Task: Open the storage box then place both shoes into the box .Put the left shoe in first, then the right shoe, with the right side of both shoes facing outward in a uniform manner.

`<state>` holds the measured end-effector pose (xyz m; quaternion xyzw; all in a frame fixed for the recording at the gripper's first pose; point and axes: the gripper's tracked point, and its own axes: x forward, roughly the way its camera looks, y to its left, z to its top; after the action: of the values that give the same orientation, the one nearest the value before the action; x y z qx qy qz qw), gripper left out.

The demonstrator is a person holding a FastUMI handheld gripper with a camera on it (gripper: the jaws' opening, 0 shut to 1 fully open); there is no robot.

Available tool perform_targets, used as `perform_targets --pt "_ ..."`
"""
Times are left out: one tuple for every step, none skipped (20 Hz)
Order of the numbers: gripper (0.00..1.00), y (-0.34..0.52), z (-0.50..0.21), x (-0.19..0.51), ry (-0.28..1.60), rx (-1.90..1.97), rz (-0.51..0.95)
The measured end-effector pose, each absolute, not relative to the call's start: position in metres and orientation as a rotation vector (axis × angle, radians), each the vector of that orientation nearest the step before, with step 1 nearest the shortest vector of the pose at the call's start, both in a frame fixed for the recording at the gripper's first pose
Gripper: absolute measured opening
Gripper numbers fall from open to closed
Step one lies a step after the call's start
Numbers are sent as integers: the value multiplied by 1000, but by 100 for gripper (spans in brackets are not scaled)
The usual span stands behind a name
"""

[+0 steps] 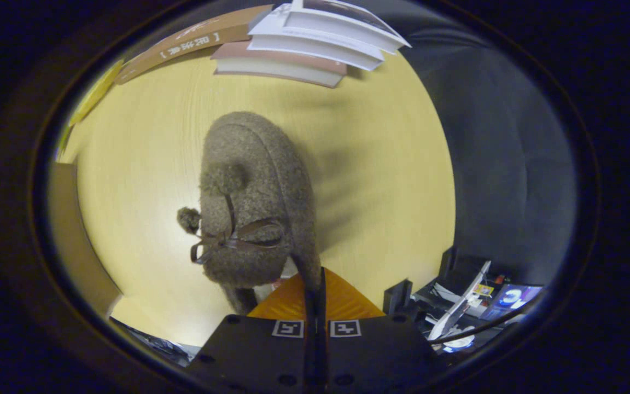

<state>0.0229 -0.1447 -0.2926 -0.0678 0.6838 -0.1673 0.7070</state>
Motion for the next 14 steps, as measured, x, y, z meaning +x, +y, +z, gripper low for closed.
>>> perform_targets --pt "4 -146 -283 20 1513 -158 -391" --pt "4 -146 -275 19 1500 -157 -409" --pt "3 -144 -266 18 1486 -150 -423" --pt "3 -141 -256 17 1473 -145 -432" --pt "4 -138 -247 16 1459 -142 -438" --pt "4 -134 -238 15 1447 -142 -444" --pt "4 -128 -227 15 1433 -148 -441" --pt "4 -121 -218 15 1423 -155 -439" --pt "4 -113 -208 14 1412 -166 -431" --pt "4 -104 -198 12 1404 -175 -422" --pt "4 -94 -188 10 1395 -183 -415" --pt "4 -83 -178 8 1384 -189 -405" --pt "4 -70 -168 7 1374 -193 -397" --pt "4 -56 -159 6 1364 -194 -383"
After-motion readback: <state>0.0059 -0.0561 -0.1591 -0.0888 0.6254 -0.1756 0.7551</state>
